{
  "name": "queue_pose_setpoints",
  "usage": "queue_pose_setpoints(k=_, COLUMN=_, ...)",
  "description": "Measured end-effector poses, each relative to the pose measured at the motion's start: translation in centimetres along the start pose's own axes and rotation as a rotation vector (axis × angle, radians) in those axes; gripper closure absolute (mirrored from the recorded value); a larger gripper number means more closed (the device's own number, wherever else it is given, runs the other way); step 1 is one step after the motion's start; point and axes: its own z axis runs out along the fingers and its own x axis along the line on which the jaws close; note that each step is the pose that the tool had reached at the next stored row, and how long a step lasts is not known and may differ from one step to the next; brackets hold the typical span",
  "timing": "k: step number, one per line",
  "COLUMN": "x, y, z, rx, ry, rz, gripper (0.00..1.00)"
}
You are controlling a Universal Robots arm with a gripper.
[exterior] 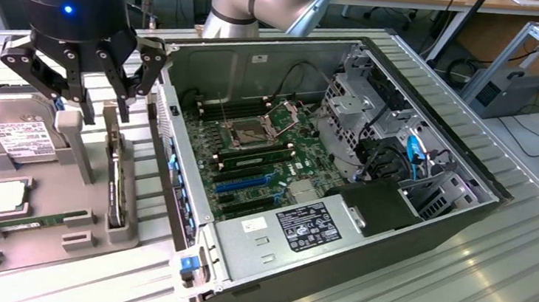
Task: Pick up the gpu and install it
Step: 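Pick up the gpu and move the gpu toward the slot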
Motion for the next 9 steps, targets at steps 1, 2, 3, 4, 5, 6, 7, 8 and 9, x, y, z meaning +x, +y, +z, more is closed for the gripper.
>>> queue_pose_setpoints(k=1, x=0.0, y=0.0, z=0.02, rx=0.0, ry=0.0, rz=0.0, gripper=0.58)
queue_pose_setpoints(k=2, x=0.0, y=0.0, z=0.03, rx=0.0001, ry=0.0, rz=0.0, gripper=0.58)
queue_pose_setpoints(k=3, x=0.0, y=0.0, z=0.05, rx=0.0001, ry=-0.0001, rz=0.0, gripper=0.58)
queue_pose_setpoints(k=4, x=0.0, y=0.0, z=0.07, rx=0.0002, ry=0.0, rz=0.0, gripper=0.58)
queue_pose_setpoints(k=5, x=0.0, y=0.0, z=0.09, rx=0.0003, ry=0.0, rz=0.0, gripper=0.58)
queue_pose_setpoints(k=6, x=0.0, y=0.0, z=0.11, rx=0.0003, ry=0.0, rz=0.0, gripper=0.58)
queue_pose_setpoints(k=7, x=0.0, y=0.0, z=0.13, rx=0.0005, ry=-0.0001, rz=0.0, gripper=0.58)
queue_pose_setpoints(k=8, x=0.0, y=0.0, z=0.15, rx=0.0005, ry=-0.0001, rz=0.0, gripper=0.58)
queue_pose_setpoints(k=9, x=0.0, y=-0.01, z=0.16, rx=0.0006, ry=0.0, rz=0.0, gripper=0.58)
